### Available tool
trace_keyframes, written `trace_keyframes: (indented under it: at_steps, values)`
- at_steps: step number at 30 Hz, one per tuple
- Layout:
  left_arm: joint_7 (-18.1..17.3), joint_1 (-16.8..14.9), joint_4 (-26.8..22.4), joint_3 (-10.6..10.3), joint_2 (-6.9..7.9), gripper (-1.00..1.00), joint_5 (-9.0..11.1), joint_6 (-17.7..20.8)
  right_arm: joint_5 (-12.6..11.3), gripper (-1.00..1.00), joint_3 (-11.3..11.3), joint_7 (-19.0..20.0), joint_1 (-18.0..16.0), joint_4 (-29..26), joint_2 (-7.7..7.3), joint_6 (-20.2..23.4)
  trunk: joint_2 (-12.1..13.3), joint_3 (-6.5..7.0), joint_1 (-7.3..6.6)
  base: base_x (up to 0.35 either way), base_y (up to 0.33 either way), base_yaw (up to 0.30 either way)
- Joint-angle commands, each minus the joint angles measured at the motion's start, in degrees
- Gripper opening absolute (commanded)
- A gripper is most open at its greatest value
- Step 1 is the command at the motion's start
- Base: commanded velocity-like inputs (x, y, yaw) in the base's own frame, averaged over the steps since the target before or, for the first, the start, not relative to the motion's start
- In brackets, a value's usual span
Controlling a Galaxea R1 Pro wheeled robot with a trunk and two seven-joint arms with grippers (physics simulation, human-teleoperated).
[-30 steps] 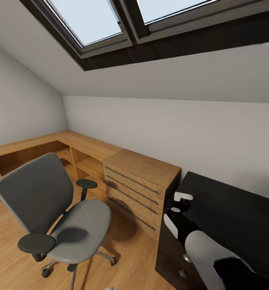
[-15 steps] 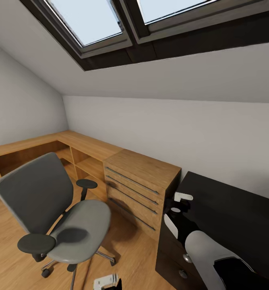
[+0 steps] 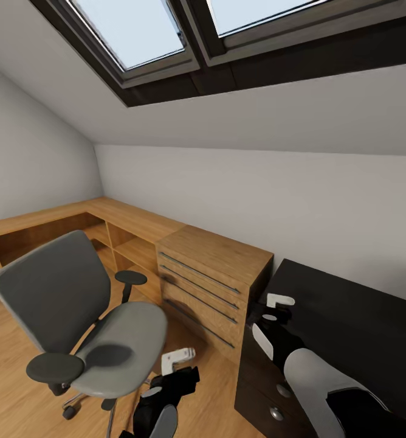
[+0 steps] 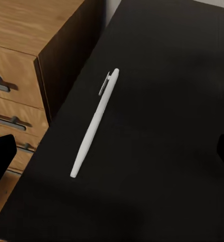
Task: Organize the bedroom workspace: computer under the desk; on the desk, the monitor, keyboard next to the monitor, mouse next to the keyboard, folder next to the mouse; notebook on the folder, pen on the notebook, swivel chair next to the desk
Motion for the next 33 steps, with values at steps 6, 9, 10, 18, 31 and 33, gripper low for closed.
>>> trace_keyframes:
  at_steps: [6,9,10,18,31,33]
  values:
    - [0.69,-1.89,1.57,1.89,-0.20,1.00,3.11,2.51,-2.41,1.00,0.12,-0.04,-0.11,0.20,-1.84,2.61,-0.05,-0.07,0.00,0.000,0.000,0.000]
    - [0.80,-2.26,1.13,2.32,0.36,1.00,3.94,2.93,-5.10,1.00,-0.01,0.10,-0.27,1.16,-2.64,3.84,-0.05,-0.07,0.00,0.000,0.000,0.000]
    - [0.80,-2.32,1.08,2.38,0.61,1.00,4.05,2.99,-5.68,1.00,-0.02,0.12,-0.34,1.39,-2.76,4.13,-0.05,-0.07,0.00,0.000,0.000,0.000]
    - [0.53,-2.52,0.55,2.56,3.23,1.00,4.54,3.18,-7.66,1.00,0.01,0.19,-0.72,2.01,-2.89,5.79,-0.05,-0.07,0.00,0.047,0.000,0.000]
    - [0.67,-2.54,0.74,2.55,3.99,1.00,4.47,3.14,-8.10,1.00,0.35,0.17,-0.77,1.79,-2.80,5.50,-0.05,-0.07,0.00,0.258,0.000,0.000]
    - [0.56,-2.55,0.76,2.46,3.99,1.00,4.48,3.13,-8.02,1.00,0.45,0.19,-0.77,1.58,-2.84,5.13,-0.05,-0.07,0.00,0.257,0.000,0.000]
